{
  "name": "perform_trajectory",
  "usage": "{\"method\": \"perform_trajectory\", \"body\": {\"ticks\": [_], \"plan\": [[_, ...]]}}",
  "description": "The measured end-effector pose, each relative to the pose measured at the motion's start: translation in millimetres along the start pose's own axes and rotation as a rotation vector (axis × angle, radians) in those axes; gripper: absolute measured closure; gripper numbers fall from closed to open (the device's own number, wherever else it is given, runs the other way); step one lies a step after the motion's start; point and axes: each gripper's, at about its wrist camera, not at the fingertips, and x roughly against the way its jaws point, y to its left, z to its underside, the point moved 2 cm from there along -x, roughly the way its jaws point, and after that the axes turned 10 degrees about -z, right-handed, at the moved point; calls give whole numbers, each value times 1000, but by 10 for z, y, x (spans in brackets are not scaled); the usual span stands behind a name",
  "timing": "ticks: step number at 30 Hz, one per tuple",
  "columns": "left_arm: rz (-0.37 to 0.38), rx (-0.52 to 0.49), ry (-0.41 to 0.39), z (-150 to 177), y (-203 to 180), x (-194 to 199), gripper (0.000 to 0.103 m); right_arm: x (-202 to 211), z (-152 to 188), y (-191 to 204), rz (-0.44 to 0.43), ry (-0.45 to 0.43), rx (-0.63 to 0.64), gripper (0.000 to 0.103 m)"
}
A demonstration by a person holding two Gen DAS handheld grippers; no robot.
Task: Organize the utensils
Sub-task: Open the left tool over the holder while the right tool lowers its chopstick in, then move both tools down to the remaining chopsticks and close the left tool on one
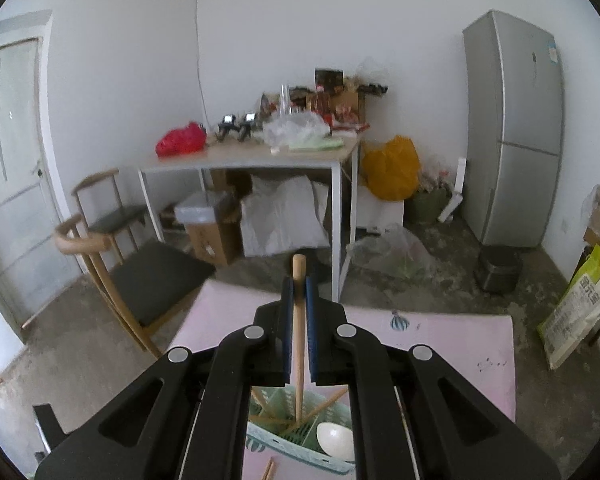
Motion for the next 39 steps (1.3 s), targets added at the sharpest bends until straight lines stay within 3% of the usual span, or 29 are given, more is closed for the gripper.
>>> {"method": "perform_trajectory", "body": {"ticks": [7,14,20,27,31,35,39], "plan": [[-39,-28,-21,-16,-10,24,35,-292,284,6,13,109,14,97],[-66,-49,-34,-21,-36,50,33,-257,319,-6,20,128,24,95],[-89,-61,-44,-19,-70,78,33,49,210,-54,14,47,11,74],[-103,-81,-53,-16,-126,107,31,807,258,-50,-11,-106,-23,67],[-74,-70,-55,4,-152,108,31,1048,611,-30,-11,-99,-49,62],[24,-52,-45,73,-205,88,32,912,1189,-29,-6,23,-114,61],[183,-37,17,177,-325,15,47,585,1948,-10,2,192,-216,61]]}}
